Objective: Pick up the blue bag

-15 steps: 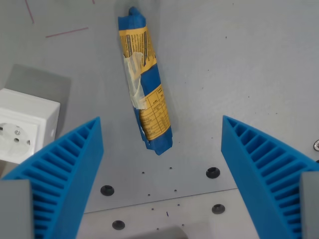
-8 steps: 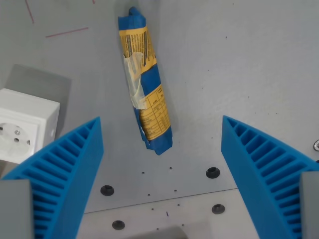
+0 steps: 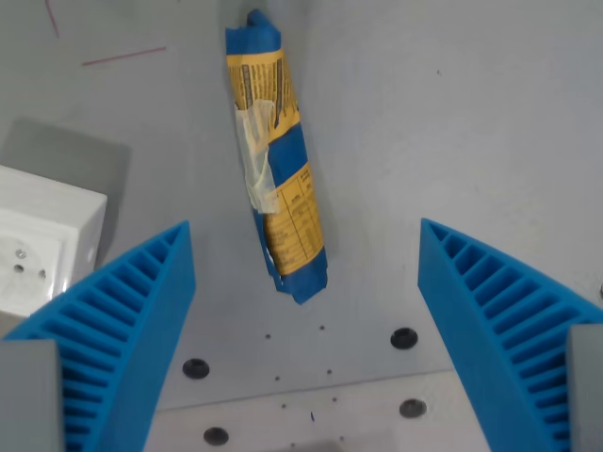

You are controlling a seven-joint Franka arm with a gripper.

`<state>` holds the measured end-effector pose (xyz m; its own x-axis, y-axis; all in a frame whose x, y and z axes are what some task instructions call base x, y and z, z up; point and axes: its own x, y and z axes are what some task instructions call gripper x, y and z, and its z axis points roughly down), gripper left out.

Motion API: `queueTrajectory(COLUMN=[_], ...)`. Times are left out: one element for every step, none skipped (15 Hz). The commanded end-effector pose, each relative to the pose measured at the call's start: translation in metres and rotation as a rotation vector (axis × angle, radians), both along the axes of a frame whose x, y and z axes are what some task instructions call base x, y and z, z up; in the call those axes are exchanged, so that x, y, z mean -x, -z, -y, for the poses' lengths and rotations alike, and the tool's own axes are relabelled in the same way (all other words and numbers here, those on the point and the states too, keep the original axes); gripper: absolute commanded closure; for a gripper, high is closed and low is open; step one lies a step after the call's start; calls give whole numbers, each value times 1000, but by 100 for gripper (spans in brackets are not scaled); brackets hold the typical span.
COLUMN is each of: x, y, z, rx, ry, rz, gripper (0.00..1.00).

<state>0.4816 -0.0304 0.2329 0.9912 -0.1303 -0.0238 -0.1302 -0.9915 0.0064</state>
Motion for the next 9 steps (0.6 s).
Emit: queueTrajectory(x=[4,5,6,8,9,10,11,11,11], y=[20,24,29,33,37,40,44,48,52], z=[-4,-5,-6,-7,-8,-9,-10,-10,-11], rx=[-11,-12,-14,-15,-16,-16,-17,-18,-18], ry=[-116,-127,-139,-153,-163,-176,-188,-195,-204], rz=[98,109,114,119,125,131,131,131,131], gripper=[0,0,0,0,0,0,0,0,0])
